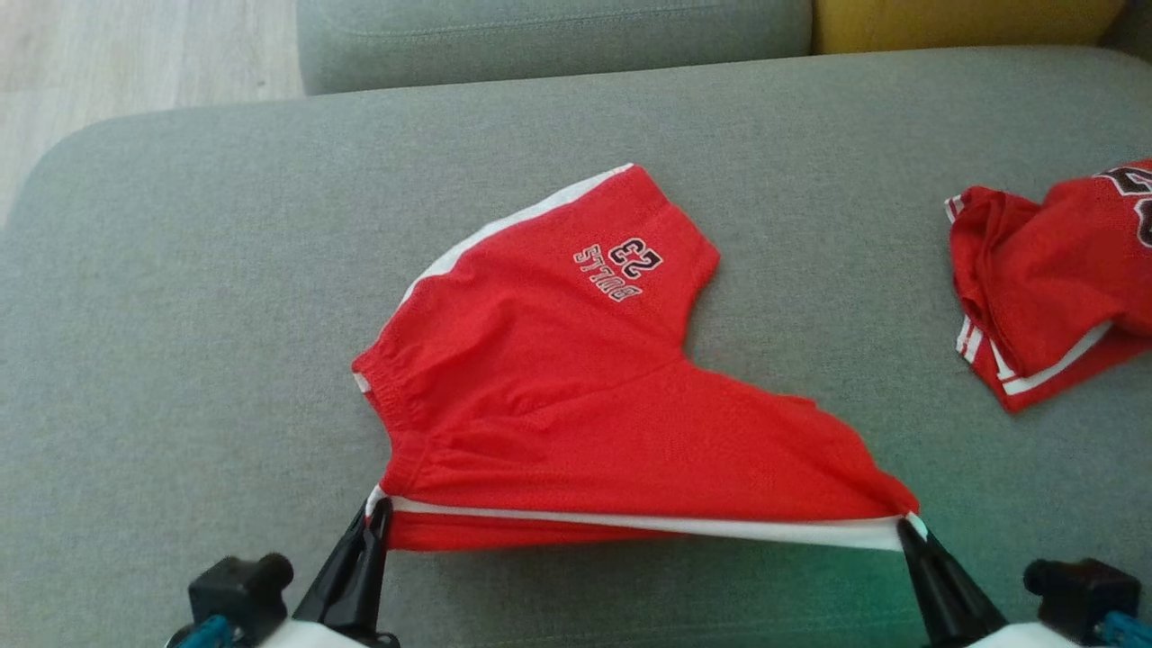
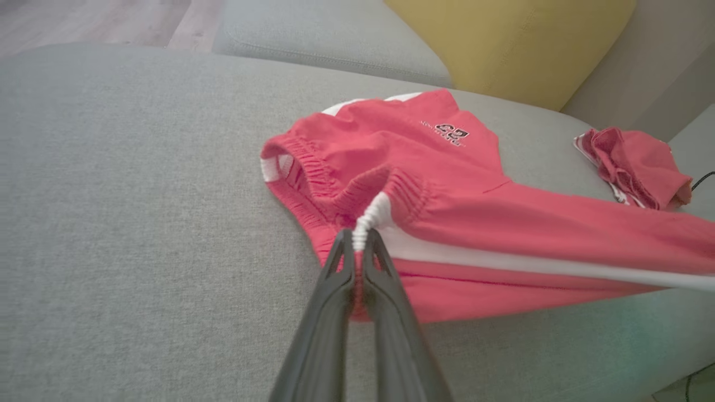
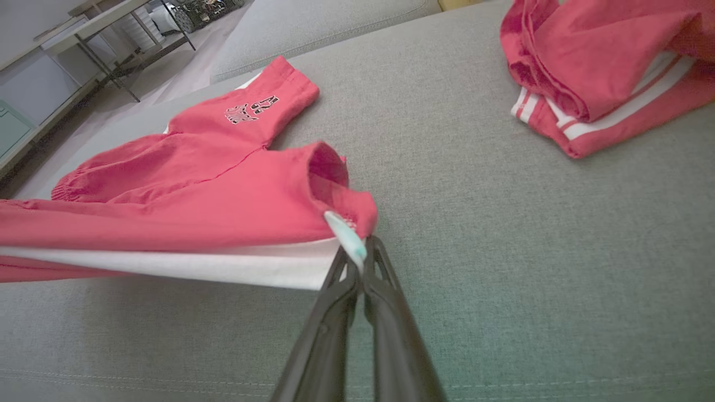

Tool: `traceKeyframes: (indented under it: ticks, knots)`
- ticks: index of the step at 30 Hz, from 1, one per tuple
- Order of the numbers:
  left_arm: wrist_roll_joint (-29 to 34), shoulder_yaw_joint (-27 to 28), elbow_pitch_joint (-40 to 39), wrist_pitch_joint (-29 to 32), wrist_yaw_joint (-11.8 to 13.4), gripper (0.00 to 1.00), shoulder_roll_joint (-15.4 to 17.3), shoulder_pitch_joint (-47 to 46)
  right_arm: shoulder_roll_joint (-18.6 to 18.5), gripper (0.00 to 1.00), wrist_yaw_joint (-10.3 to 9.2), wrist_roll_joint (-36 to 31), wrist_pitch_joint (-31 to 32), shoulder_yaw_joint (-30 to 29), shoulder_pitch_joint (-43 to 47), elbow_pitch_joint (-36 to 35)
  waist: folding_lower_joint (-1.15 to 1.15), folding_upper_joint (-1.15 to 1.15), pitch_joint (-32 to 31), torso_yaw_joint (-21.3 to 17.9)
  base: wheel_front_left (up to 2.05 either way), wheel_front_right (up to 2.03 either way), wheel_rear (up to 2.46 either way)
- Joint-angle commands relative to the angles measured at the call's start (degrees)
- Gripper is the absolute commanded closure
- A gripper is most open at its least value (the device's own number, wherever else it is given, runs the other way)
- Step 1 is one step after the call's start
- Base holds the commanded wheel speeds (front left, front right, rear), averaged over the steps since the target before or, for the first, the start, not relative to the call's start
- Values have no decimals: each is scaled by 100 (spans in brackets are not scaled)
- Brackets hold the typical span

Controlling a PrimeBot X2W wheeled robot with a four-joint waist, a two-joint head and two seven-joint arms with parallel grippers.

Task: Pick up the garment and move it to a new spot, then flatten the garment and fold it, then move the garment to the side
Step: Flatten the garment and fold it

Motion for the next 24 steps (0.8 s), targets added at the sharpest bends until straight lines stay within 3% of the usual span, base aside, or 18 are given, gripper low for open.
traceKeyframes:
  ticks: [1,7,12,24]
  knots:
    - [-52,273,-282,15,92,100,69,-147,-72,100,-5,31,14,-41,-112,-251,0,0,-1,38,0,0,0]
    - [-164,236,-389,167,57,100,44,-446,-72,100,-5,-83,167,-143,-639,-312,0,0,140,195,0,0,0]
    - [-304,213,-1,303,-152,100,70,-1308,-104,100,-5,-293,370,-164,-1715,-39,0,0,524,383,0,0,0]
    - [-725,157,1422,328,-516,100,-85,-3231,-670,100,-5,129,290,456,-4734,2026,0,0,1263,837,0,0,0]
